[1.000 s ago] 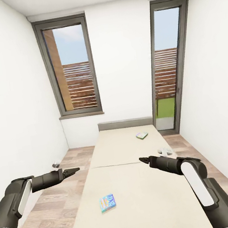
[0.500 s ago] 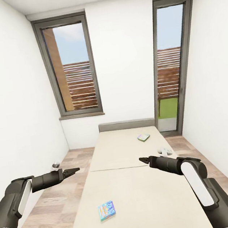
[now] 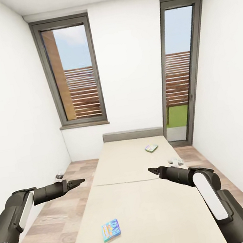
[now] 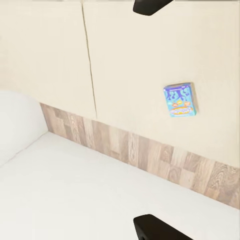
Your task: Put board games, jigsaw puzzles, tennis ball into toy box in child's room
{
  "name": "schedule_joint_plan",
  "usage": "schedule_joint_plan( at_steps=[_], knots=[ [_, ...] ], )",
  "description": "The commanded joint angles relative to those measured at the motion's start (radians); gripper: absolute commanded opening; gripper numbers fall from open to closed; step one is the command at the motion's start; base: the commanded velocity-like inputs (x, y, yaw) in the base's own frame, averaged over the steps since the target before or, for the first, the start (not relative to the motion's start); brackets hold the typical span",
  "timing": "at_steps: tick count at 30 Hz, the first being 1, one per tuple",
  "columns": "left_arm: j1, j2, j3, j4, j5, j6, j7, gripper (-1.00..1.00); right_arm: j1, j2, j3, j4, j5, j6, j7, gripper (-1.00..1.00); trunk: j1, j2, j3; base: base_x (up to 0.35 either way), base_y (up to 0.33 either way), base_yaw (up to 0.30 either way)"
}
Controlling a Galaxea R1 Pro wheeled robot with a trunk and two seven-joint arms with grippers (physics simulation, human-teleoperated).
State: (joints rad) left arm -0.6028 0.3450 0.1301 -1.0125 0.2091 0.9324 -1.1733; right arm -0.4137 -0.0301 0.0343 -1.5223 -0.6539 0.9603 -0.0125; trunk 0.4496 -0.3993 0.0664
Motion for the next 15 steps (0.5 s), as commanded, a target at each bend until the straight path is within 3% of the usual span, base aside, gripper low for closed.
schedule_joint_plan(
  at_steps=[1, 6, 15],
  knots=[
    [0.0, 0.0, 0.0, 0.0, 0.003, 0.006, -0.001, 1.0, -0.001, -0.001, 0.001, 0.0, 0.0, 0.003, -0.001, 1.0, 0.0, -0.001, 0.001, 0.006, -0.002, -0.15],
    [0.0, 0.0, 0.0, 0.0, 0.003, 0.006, 0.0, 1.0, -0.001, -0.001, 0.001, 0.0, -0.001, 0.003, -0.001, 1.0, 0.0, -0.001, 0.005, 0.04, -0.001, -0.13],
    [0.0, 0.0, 0.0, 0.0, 0.004, 0.005, -0.002, 1.0, -0.001, -0.001, 0.001, 0.0, 0.0, 0.003, -0.001, 1.0, 0.0, -0.001, 0.007, 0.162, 0.0, -0.034]
  ],
)
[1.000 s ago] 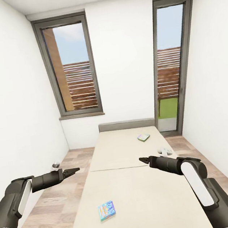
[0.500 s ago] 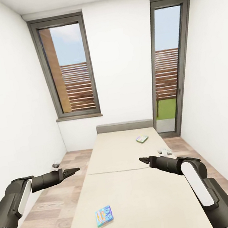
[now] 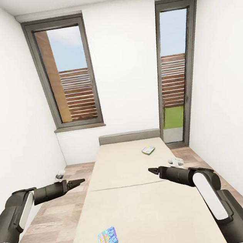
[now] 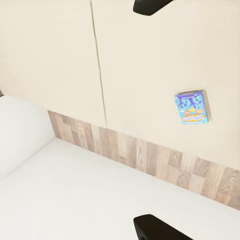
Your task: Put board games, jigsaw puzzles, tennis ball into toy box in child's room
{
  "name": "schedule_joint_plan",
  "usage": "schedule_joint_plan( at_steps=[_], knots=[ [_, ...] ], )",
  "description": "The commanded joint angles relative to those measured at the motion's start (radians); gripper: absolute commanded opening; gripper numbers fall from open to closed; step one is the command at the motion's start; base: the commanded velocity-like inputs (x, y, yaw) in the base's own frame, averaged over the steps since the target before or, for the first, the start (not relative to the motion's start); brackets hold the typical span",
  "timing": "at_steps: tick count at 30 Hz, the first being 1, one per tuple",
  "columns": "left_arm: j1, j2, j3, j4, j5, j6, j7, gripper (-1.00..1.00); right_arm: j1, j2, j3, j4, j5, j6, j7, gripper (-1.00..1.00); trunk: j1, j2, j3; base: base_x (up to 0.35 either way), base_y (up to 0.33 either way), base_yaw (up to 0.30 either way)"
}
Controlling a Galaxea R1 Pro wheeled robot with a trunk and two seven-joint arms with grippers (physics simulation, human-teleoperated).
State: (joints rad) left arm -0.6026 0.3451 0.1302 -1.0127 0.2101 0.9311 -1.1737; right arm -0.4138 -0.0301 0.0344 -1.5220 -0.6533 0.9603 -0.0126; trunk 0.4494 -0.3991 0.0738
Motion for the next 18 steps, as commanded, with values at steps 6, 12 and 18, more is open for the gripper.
schedule_joint_plan(
  at_steps=[6, 12, 18],
  knots=[
    [0.0, 0.0, 0.0, 0.0, 0.002, 0.006, -0.001, 1.0, 0.0, -0.001, 0.001, 0.001, -0.001, 0.003, -0.001, 1.0, 0.001, -0.001, 0.0, 0.056, 0.0, -0.005],
    [0.0, 0.0, 0.0, 0.0, 0.002, 0.006, -0.001, 1.0, 0.0, -0.001, 0.001, 0.002, 0.0, 0.003, -0.002, 1.0, 0.001, -0.001, 0.0, 0.015, 0.0, -0.001],
    [0.0, 0.0, 0.0, 0.0, 0.002, 0.006, 0.001, 1.0, 0.0, -0.001, 0.001, 0.002, 0.0, 0.002, -0.003, 1.0, 0.001, -0.001, 0.0, 0.016, 0.0, 0.0]
  ],
)
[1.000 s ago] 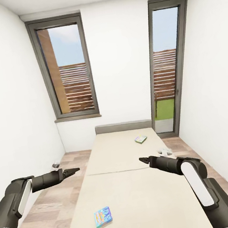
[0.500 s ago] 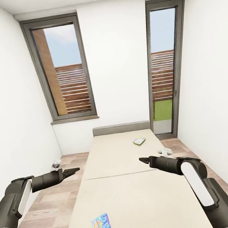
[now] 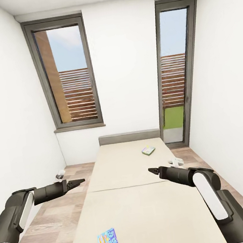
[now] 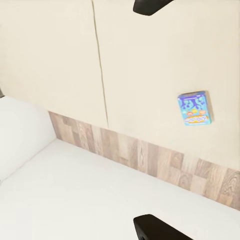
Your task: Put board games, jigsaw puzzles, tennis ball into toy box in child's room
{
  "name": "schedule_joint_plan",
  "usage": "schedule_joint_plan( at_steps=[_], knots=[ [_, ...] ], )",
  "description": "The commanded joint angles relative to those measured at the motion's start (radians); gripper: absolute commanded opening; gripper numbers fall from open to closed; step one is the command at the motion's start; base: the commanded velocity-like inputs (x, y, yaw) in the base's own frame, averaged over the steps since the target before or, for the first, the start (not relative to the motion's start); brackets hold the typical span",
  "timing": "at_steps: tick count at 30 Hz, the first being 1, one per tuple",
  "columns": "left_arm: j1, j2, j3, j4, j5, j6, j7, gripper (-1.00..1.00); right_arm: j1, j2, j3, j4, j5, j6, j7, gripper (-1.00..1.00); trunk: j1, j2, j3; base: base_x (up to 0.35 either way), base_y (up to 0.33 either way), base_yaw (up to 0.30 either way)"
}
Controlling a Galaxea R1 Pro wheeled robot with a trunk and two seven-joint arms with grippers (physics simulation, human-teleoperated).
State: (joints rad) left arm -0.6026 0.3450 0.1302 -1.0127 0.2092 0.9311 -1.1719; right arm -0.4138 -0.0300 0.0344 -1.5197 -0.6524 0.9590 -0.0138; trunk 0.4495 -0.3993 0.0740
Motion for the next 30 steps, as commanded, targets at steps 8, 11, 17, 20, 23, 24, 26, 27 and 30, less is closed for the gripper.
schedule_joint_plan(
  at_steps=[8, 11, 17, 20, 23, 24, 26, 27, 30],
  knots=[
    [0.0, 0.0, 0.0, 0.0, 0.003, 0.006, -0.001, 1.0, 0.0, -0.001, 0.001, -0.001, -0.002, -0.014, 0.0, 1.0, 0.0, -0.001, 0.0, 0.152, 0.0, 0.0],
    [-0.017, 0.017, 0.017, 0.017, 0.013, -0.011, 0.016, 1.0, 0.0, -0.002, -0.016, -0.018, -0.018, 0.003, 0.017, 1.0, 0.0, -0.001, 0.0, 0.0, 0.0, 0.0],
    [-0.048, 0.007, 0.048, 0.051, 0.006, -0.045, 0.015, 1.0, 0.0, 0.008, -0.038, -0.014, -0.016, -0.01, 0.05, 1.0, 0.0, -0.001, 0.0, 0.0, 0.0, 0.0],
    [-0.031, -0.005, 0.031, 0.034, 0.002, -0.028, -0.002, 1.0, 0.0, 0.025, -0.021, -0.01, -0.015, -0.02, 0.049, 1.0, 0.0, -0.001, 0.0, 0.0, 0.0, 0.0],
    [-0.014, -0.01, 0.014, 0.017, 0.001, -0.011, -0.011, 1.0, 0.0, 0.032, -0.004, -0.008, -0.015, -0.023, 0.032, 1.0, 0.0, -0.001, 0.0, 0.0, 0.0, 0.0],
    [-0.009, -0.011, 0.009, 0.011, 0.001, -0.005, -0.012, 1.0, 0.0, 0.034, 0.001, -0.008, -0.015, -0.024, 0.027, 1.0, 0.0, -0.001, 0.0, 0.0, 0.0, 0.0],
    [-0.003, -0.012, -0.003, 0.0, 0.0, 0.006, -0.014, 1.0, 0.0, 0.036, 0.008, -0.007, -0.015, -0.025, 0.015, 1.0, 0.0, -0.001, 0.0, 0.0, 0.0, 0.0],
    [-0.002, -0.013, -0.008, -0.005, 0.0, 0.01, -0.015, 1.0, 0.0, 0.036, 0.009, -0.007, -0.015, -0.025, 0.01, 1.0, 0.0, -0.001, 0.0, 0.0, 0.0, 0.0],
    [0.001, -0.014, -0.02, -0.022, 0.0, 0.013, -0.016, 1.0, 0.0, 0.039, 0.011, -0.007, -0.015, -0.026, -0.007, 1.0, 0.0, -0.001, 0.0, 0.0, 0.0, 0.0]
  ],
)
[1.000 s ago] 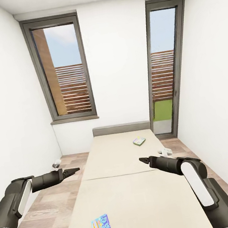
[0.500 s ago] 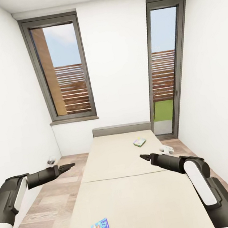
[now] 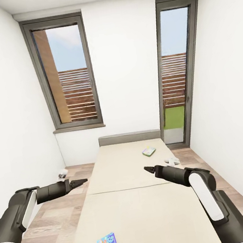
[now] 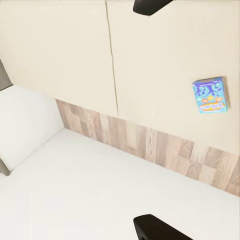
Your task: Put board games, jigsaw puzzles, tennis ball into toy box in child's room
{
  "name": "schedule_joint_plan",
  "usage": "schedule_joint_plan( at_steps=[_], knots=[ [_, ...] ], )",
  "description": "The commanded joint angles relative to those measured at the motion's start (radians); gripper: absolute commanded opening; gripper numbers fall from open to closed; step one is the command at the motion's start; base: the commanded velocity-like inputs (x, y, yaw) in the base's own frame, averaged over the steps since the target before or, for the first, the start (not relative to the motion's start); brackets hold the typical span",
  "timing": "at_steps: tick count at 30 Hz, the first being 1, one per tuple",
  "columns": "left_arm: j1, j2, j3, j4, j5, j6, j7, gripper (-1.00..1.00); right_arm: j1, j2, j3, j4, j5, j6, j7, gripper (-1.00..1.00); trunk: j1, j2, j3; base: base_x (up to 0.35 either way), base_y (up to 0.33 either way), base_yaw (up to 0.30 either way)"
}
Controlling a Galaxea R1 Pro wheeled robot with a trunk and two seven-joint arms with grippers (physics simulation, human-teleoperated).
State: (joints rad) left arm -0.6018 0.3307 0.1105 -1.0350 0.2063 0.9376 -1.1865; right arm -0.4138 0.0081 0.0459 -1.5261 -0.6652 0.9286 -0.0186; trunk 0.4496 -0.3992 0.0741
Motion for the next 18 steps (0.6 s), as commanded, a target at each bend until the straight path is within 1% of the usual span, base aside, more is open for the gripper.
schedule_joint_plan(
  at_steps=[1, 13, 18],
  knots=[
    [0.001, 0.0, -0.001, -0.005, 0.003, 0.007, -0.002, 1.0, 0.0, 0.001, 0.0, 0.0, -0.002, 0.003, -0.007, 1.0, 0.0, -0.001, 0.0, 0.0, 0.0, 0.0],
    [0.002, -0.001, -0.004, -0.013, 0.001, 0.008, -0.002, 1.0, 0.0, 0.003, -0.001, -0.001, -0.001, 0.003, -0.01, 1.0, 0.0, -0.001, -0.001, 0.0, 0.0, 0.0],
    [0.002, -0.001, -0.004, -0.013, 0.0, 0.007, -0.001, 1.0, 0.0, 0.003, -0.002, -0.002, -0.002, 0.003, -0.01, 1.0, 0.0, -0.001, -0.005, 0.0, 0.0, 0.0]
  ],
)
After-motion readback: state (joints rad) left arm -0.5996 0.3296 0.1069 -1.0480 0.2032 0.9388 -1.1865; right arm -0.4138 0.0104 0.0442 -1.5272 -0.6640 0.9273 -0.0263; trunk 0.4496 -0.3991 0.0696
